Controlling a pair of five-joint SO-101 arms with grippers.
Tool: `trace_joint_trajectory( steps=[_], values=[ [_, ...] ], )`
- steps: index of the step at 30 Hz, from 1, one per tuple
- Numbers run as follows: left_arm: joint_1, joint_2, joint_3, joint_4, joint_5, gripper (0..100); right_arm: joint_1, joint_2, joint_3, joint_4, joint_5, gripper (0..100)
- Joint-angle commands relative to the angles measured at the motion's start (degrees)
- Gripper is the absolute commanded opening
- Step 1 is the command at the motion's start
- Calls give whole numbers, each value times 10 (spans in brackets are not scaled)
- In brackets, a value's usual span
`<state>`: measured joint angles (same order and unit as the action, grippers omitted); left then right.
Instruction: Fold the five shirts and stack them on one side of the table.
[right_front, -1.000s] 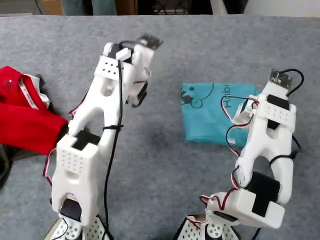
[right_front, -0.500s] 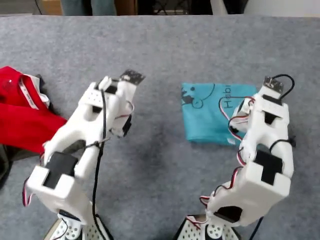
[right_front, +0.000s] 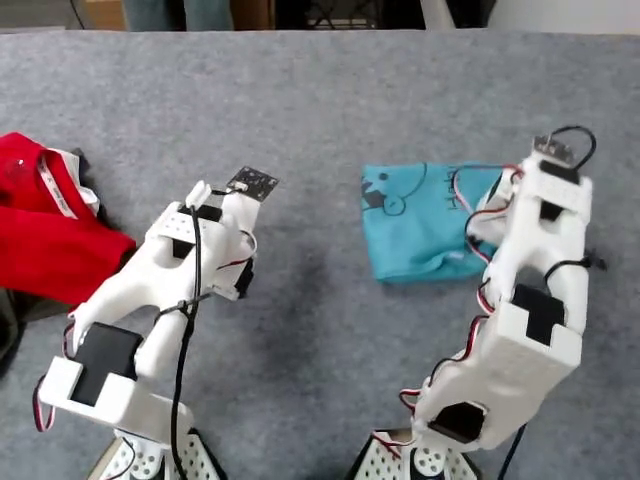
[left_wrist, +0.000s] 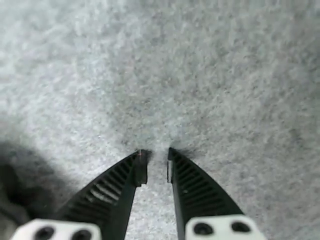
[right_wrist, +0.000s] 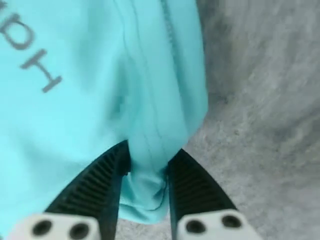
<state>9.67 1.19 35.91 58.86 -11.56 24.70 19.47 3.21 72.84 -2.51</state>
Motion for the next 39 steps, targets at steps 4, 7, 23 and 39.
trace_joint_trajectory(
  steps=[4, 7, 23, 39],
  values=[
    [-17, -8, 6, -4, 4, 91, 16, -2, -160, 40, 65, 15],
    [-17, -8, 6, -4, 4, 91, 37, -1, -204, 36, 113, 15],
    [-16, -8, 6, -5, 26, 91, 171, 237, -477, 56, 213, 15],
    [-19, -77, -16, 44, 47, 91, 185, 298, -624, 90, 213, 15]
  ],
)
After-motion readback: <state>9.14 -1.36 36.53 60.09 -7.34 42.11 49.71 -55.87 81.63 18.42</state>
